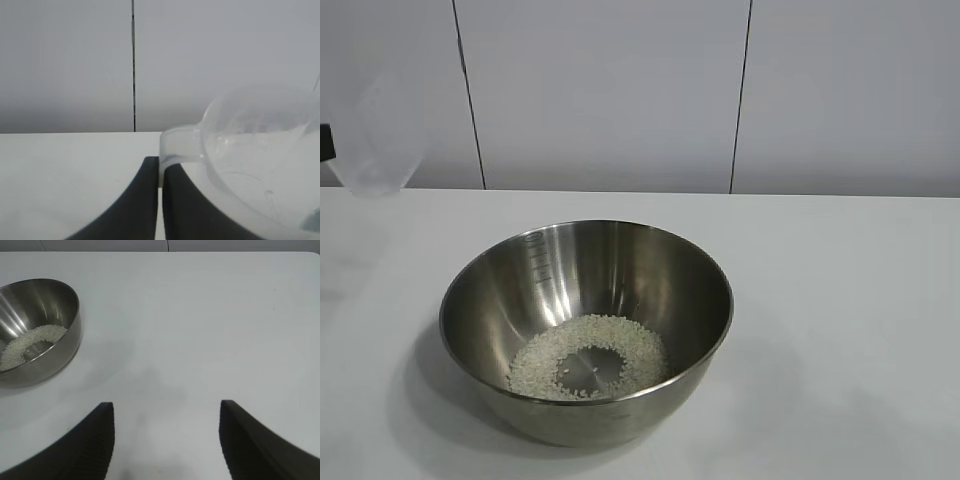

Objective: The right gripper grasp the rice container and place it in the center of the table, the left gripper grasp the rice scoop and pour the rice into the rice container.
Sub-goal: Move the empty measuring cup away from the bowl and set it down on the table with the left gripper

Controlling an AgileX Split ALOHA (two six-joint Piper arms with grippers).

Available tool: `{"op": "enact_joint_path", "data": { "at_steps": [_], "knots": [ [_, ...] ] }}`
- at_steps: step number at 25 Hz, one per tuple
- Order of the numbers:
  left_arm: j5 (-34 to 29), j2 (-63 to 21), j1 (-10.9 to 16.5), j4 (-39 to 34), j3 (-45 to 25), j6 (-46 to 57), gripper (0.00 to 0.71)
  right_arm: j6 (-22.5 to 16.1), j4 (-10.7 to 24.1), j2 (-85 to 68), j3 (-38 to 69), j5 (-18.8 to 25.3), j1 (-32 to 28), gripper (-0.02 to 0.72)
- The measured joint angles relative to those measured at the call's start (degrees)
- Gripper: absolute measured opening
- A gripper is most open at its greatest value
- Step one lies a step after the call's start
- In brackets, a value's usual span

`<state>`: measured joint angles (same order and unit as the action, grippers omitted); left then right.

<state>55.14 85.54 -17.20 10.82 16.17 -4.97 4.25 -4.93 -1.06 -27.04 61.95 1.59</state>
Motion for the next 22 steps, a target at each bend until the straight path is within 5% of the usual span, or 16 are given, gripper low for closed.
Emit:
{"op": "enact_joint_path", "data": {
  "at_steps": [5,11,22],
  "knots": [
    [9.1,10.6,0.0,-0.3,-0.8,2.6,0.009,0.0,0.0,0.0,0.0,0.0,0.0,0.419],
    [9.8,21.4,0.0,-0.4,-0.7,3.9,0.009,0.0,0.0,0.0,0.0,0.0,0.0,0.419],
    [10.0,23.4,0.0,1.4,-0.7,-1.5,0.009,0.0,0.0,0.0,0.0,0.0,0.0,0.419]
  ]
}}
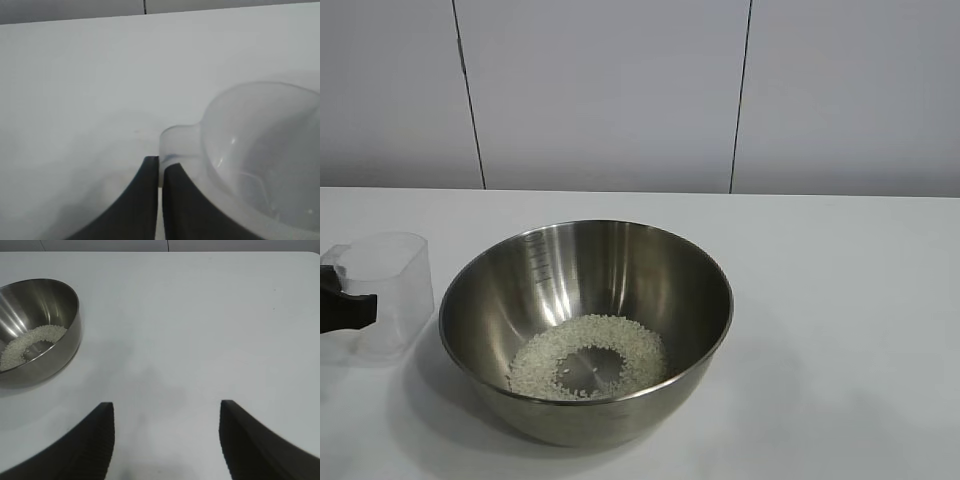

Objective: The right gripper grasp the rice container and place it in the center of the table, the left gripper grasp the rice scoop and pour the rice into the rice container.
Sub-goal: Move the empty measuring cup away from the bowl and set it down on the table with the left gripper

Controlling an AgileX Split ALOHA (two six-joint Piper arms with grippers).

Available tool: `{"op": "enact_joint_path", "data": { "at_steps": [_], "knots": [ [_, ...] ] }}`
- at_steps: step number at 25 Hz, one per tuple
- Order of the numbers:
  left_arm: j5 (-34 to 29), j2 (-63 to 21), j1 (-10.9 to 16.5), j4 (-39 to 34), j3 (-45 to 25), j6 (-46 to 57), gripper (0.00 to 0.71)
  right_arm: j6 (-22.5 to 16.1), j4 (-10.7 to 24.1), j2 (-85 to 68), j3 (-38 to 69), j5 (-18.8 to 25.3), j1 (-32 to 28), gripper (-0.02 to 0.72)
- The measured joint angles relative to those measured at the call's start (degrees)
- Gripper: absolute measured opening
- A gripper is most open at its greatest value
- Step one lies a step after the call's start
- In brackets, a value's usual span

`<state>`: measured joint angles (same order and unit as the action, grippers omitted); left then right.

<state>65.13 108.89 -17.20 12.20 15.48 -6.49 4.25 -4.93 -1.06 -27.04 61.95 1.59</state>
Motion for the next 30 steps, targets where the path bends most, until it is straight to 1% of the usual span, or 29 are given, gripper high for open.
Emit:
{"op": "enact_joint_path", "data": {
  "at_steps": [8,12,17,18,19,20,22,24,26,30],
  "knots": [
    [0.0,0.0,0.0,0.7,0.0,-2.2,0.009,0.0,0.0,0.0,0.0,0.1,0.0,0.419],
    [-1.4,0.0,0.0,1.0,0.0,-2.2,0.009,0.0,0.0,0.0,0.0,0.1,0.0,0.419],
    [-1.5,0.0,0.0,1.0,0.0,-0.6,0.018,0.0,0.0,0.0,0.0,0.1,0.0,0.419],
    [-1.8,0.0,0.0,1.0,0.0,0.2,0.040,0.0,0.0,0.0,0.0,0.1,0.0,0.419],
    [-1.9,0.0,0.0,0.8,0.0,0.7,0.078,0.0,0.0,0.0,0.0,0.1,0.0,0.419],
    [-1.9,0.0,0.0,0.8,0.0,1.2,0.121,0.0,0.0,0.0,0.0,0.1,0.0,0.419],
    [-1.9,0.0,0.0,0.7,0.0,1.7,0.234,0.0,0.0,0.0,0.0,0.1,0.0,0.419],
    [-1.9,0.0,0.0,0.6,0.0,1.9,0.300,0.0,0.0,0.0,0.0,0.1,0.0,0.419],
    [-1.7,0.0,0.0,0.6,-0.4,2.0,0.329,0.0,0.0,0.0,0.0,0.1,0.0,0.419],
    [0.1,0.0,0.0,0.6,-3.8,3.3,0.343,0.0,0.0,0.0,0.0,0.1,0.0,0.419]
  ]
}}
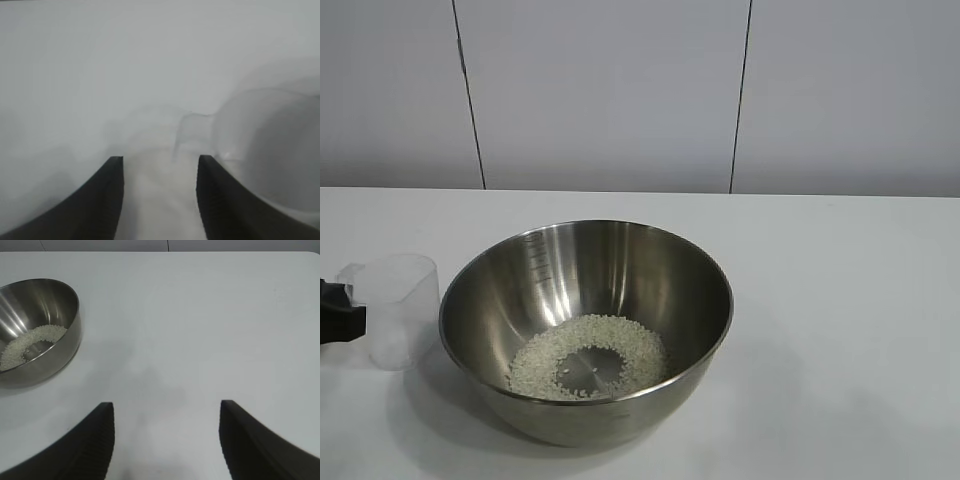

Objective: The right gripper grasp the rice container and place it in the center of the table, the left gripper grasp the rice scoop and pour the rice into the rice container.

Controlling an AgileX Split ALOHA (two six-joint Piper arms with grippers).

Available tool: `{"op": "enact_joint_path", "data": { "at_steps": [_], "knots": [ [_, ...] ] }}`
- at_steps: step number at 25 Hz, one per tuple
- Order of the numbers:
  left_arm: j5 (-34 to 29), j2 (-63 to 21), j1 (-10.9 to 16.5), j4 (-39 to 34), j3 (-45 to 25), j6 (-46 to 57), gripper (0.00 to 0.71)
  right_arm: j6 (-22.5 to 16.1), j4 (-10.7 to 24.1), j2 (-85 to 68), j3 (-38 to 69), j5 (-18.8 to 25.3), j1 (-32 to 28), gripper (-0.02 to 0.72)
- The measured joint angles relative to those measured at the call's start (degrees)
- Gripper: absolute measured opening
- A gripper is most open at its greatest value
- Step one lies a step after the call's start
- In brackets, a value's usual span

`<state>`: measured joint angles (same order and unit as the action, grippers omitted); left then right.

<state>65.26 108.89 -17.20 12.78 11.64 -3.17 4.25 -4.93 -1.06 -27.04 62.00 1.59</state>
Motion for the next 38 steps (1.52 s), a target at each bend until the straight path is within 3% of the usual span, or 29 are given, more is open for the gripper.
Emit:
{"op": "enact_joint_path", "data": {
  "at_steps": [5,12,18,23,26,32,36,38],
  "knots": [
    [0.5,0.0,0.0,0.0,-5.5,1.6,0.326,0.0,0.0,0.0,0.0,0.0,0.0,0.419],
    [0.6,-3.2,0.0,-1.6,-6.4,1.5,0.316,0.0,0.0,0.0,0.0,0.0,0.0,0.419],
    [0.7,-13.6,0.0,14.0,-5.4,-5.6,0.315,0.0,0.0,0.0,0.0,0.0,0.0,0.419],
    [0.6,-21.9,0.2,25.2,0.3,-15.4,0.315,0.0,0.0,0.0,0.0,0.0,0.0,0.419],
    [-3.9,-26.2,3.2,28.5,4.8,-21.5,0.315,0.0,0.0,0.0,0.0,0.0,0.0,0.419],
    [-22.2,-34.7,14.8,24.1,12.9,-25.5,0.315,0.0,0.0,0.0,0.0,0.0,0.0,0.419],
    [-38.3,-41.3,21.4,18.7,19.1,-25.5,0.315,0.0,0.0,0.0,0.0,0.0,0.0,0.419],
    [-48.2,-44.8,22.7,16.1,23.1,-25.5,0.315,0.0,0.0,0.0,0.0,0.0,0.0,0.419]
  ]
}}
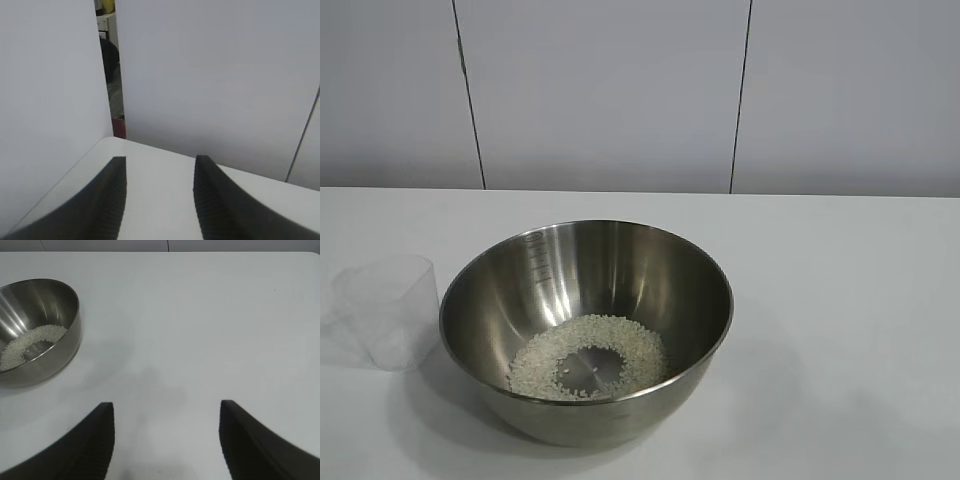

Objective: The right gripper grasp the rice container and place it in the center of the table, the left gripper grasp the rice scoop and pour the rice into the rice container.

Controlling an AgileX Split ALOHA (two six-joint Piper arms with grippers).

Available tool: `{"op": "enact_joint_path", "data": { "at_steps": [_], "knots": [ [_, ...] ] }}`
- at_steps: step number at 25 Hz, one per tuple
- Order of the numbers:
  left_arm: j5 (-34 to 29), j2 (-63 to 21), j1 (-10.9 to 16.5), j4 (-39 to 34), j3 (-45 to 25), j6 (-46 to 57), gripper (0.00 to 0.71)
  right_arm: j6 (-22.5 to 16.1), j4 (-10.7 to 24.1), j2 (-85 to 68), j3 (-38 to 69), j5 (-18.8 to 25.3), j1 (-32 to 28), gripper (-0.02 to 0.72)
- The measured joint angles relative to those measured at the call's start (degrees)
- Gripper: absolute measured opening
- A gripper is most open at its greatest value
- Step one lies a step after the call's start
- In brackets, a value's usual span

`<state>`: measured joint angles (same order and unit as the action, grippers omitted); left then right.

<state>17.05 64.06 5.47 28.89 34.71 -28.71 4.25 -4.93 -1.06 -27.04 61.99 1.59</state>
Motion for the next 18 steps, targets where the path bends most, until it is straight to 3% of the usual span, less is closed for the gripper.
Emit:
{"op": "enact_joint_path", "data": {
  "at_steps": [4,7,18],
  "knots": [
    [-20.2,-7.6,0.1,-4.7,8.1,0.0,0.315,0.0,0.0,0.0,0.0,0.0,0.0,0.419],
    [-31.2,-14.0,0.1,-5.3,12.2,0.0,0.315,0.0,0.0,0.0,0.0,0.0,0.0,0.419],
    [-55.0,-39.7,0.1,-5.8,14.1,-0.8,0.315,0.0,0.0,0.0,0.0,0.0,0.0,0.419]
  ]
}}
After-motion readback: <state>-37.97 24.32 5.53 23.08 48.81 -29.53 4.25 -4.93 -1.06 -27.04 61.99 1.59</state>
